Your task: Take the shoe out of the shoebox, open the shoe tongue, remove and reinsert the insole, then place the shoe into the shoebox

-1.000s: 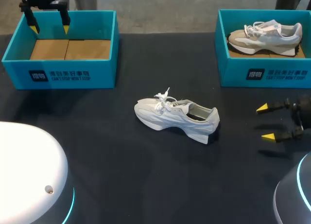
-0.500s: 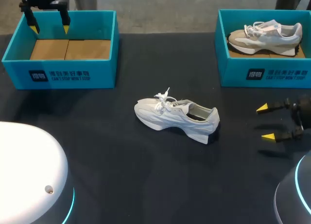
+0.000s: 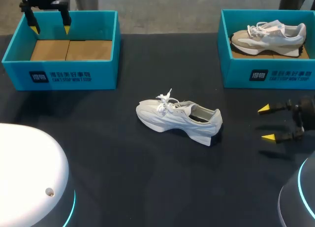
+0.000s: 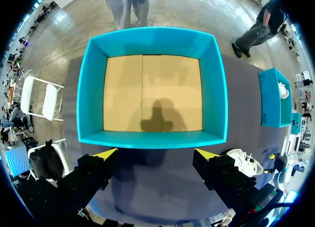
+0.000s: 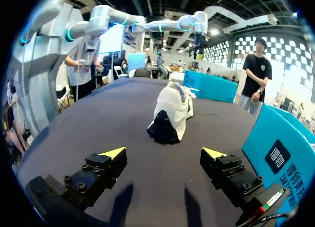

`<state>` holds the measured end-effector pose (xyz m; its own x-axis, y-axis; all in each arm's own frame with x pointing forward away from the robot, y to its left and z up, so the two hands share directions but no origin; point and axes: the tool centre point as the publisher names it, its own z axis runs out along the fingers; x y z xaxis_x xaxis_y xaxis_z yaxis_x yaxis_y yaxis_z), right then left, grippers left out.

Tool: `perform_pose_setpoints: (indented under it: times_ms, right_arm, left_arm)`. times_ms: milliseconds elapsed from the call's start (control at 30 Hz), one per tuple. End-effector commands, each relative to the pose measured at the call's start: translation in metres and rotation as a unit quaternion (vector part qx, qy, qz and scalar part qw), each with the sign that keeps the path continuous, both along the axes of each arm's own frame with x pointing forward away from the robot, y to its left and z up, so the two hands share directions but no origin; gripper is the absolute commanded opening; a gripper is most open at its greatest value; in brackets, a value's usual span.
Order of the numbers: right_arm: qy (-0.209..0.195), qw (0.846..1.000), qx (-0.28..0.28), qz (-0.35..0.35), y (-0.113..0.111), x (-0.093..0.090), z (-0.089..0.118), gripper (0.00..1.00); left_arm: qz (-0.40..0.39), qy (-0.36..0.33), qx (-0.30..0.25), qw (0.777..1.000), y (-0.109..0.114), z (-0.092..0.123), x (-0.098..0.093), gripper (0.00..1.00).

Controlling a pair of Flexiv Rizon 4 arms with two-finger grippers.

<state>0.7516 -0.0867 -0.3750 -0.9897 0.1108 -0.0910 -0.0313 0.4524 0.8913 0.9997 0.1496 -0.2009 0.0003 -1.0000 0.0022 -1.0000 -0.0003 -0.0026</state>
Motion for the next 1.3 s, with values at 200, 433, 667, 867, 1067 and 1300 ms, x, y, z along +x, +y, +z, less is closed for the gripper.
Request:
perform_pose_setpoints:
  times_ms: [200,433,667,867,1067,1300]
  right_arm:
    - [-0.012,0.994,-0.03,-0.1,0.047,-0.009,0.002,1.0]
    - [-0.02,0.985,-0.031,-0.168,0.064,-0.016,-0.003,1.0]
    - [-0.022,0.974,-0.033,-0.221,0.074,-0.02,-0.009,1.0]
    - [-0.03,0.972,-0.027,-0.23,0.089,-0.01,-0.01,1.0]
    - [-0.028,0.972,-0.028,-0.232,0.103,0.0,-0.016,1.0]
    - [-0.026,0.967,-0.031,-0.25,0.115,0.006,-0.02,1.0]
  left_arm:
    - [0.0,0.001,0.0,1.0,0.0,0.0,0.0,1.0]
    - [0.0,0.001,0.0,1.0,0.0,0.0,0.0,1.0]
    - [0.0,0.001,0.0,1.0,0.0,0.0,0.0,1.0]
    - [0.0,0.001,0.0,1.0,0.0,0.0,0.0,1.0]
    - [0.0,0.001,0.0,1.0,0.0,0.0,0.0,1.0]
    - [0.0,0.001,0.0,1.0,0.0,0.0,0.0,1.0]
